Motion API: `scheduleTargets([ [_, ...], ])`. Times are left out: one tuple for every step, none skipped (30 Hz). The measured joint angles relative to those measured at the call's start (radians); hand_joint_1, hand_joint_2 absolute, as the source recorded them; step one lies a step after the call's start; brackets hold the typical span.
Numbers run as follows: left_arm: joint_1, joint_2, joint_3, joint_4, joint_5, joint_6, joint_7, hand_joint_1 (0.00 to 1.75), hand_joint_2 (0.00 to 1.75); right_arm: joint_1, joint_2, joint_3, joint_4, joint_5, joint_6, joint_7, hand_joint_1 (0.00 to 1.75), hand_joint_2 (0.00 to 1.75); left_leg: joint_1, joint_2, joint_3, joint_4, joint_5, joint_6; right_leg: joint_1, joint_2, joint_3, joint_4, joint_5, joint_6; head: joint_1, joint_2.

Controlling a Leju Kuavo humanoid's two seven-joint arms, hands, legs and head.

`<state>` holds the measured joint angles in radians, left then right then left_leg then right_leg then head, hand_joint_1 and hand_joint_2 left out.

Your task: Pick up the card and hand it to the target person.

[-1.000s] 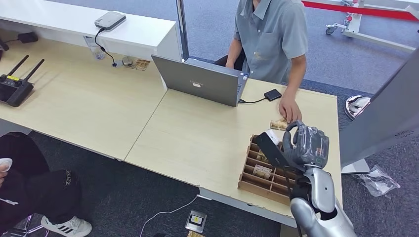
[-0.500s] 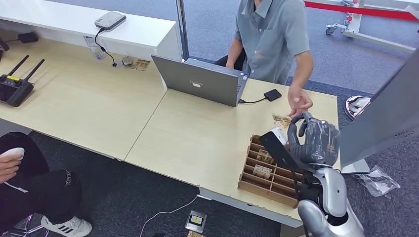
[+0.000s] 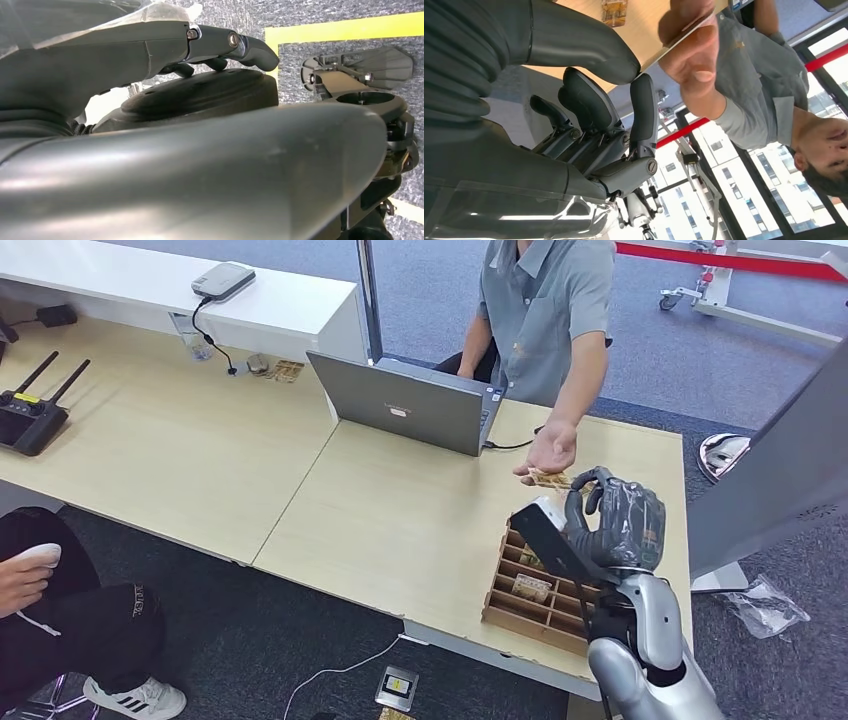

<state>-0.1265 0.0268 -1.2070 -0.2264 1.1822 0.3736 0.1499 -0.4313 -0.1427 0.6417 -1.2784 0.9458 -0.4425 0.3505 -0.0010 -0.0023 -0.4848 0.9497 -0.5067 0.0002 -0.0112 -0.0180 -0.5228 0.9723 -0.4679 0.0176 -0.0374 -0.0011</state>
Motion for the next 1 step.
scheduleTargets([
  [0.0, 0.0, 0.0, 0.0, -0.001, -0.002, 0.0, 0.0, 0.0, 0.0, 0.0, 0.001, 0.003, 0.002, -0.001, 0.002, 1.62, 1.75, 0.0, 0.0, 0.0, 0.0, 0.0, 0.0, 0.0, 0.0, 0.0, 0.0, 0.0, 0.0, 0.0, 0.0],
])
